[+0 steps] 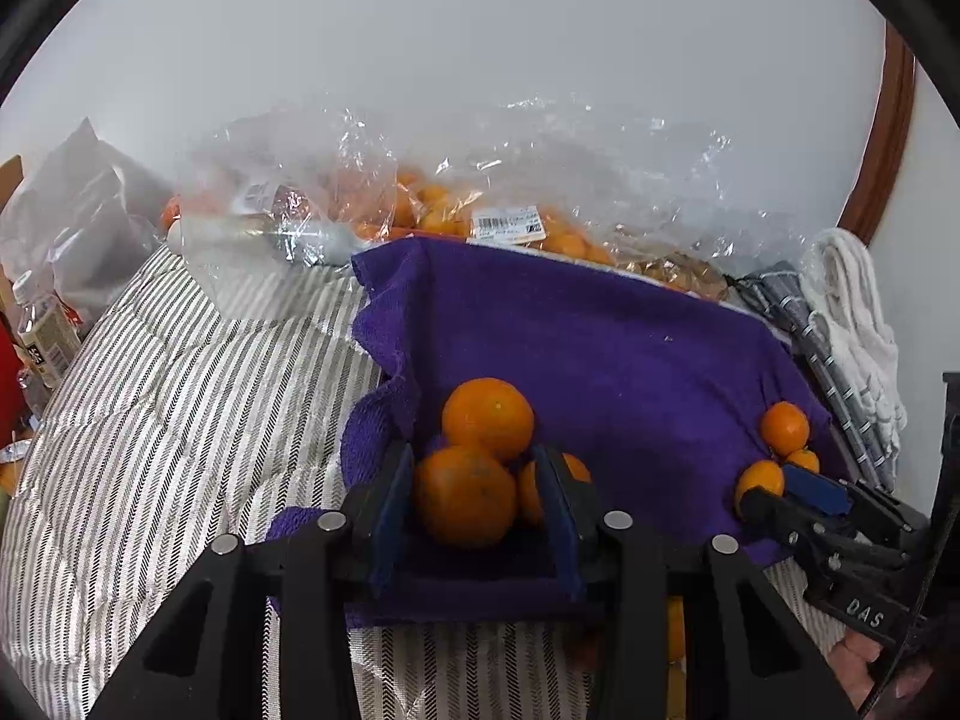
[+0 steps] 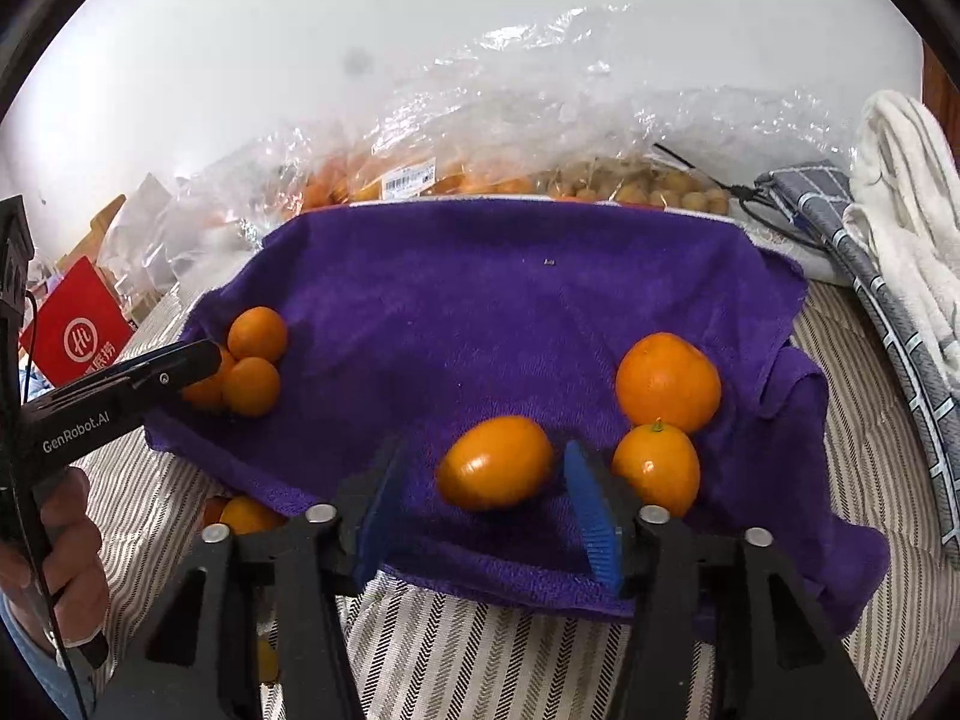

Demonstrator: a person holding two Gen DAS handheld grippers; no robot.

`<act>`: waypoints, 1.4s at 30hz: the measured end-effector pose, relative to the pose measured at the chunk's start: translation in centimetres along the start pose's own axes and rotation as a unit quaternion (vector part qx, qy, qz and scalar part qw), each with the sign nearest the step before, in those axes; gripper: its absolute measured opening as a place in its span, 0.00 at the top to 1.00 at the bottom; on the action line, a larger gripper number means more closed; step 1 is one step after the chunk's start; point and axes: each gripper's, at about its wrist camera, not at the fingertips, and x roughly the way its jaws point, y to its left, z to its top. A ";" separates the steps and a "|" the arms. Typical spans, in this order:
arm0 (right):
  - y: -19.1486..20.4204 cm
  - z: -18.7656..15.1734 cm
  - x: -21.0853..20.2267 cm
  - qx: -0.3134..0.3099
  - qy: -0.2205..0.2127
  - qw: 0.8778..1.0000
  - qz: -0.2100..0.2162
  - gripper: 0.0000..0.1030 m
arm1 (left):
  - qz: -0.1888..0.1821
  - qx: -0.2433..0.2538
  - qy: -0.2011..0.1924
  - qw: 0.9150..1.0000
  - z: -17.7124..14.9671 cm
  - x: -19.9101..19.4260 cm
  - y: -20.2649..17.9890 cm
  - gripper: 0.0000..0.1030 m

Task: Organize fruits
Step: 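Lower both oranges onto the towel and open both tools, then withdraw both open tools from the towel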

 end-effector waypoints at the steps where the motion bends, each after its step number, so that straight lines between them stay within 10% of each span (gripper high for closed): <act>1: 0.0 0.0 -0.1 -0.001 0.001 1.000 0.004 0.38 | -0.003 -0.003 -0.004 1.000 0.1 -0.1 0.1 0.56; 10: 1.6 0.2 -3.1 -0.041 -0.054 0.998 -0.004 0.33 | -0.036 -0.050 -0.046 0.997 0.4 -1.9 1.5 0.53; 19: 0.4 -1.1 -7.2 0.047 -0.052 0.998 0.002 0.33 | -0.013 -0.028 -0.097 0.995 -0.1 -3.6 1.1 0.53; 24: 2.1 -3.5 -8.2 0.036 -0.038 0.998 -0.018 0.45 | -0.021 -0.033 -0.100 0.994 -0.6 -4.6 1.3 0.53; 37: 8.1 -7.2 -5.1 -0.037 0.018 0.998 0.044 0.53 | 0.014 -0.015 -0.002 1.000 -7.7 -7.6 4.4 0.53; 42: 9.2 -7.8 -3.8 -0.054 0.028 0.998 0.020 0.74 | 0.029 -0.012 0.028 0.999 -8.7 -6.7 4.5 0.53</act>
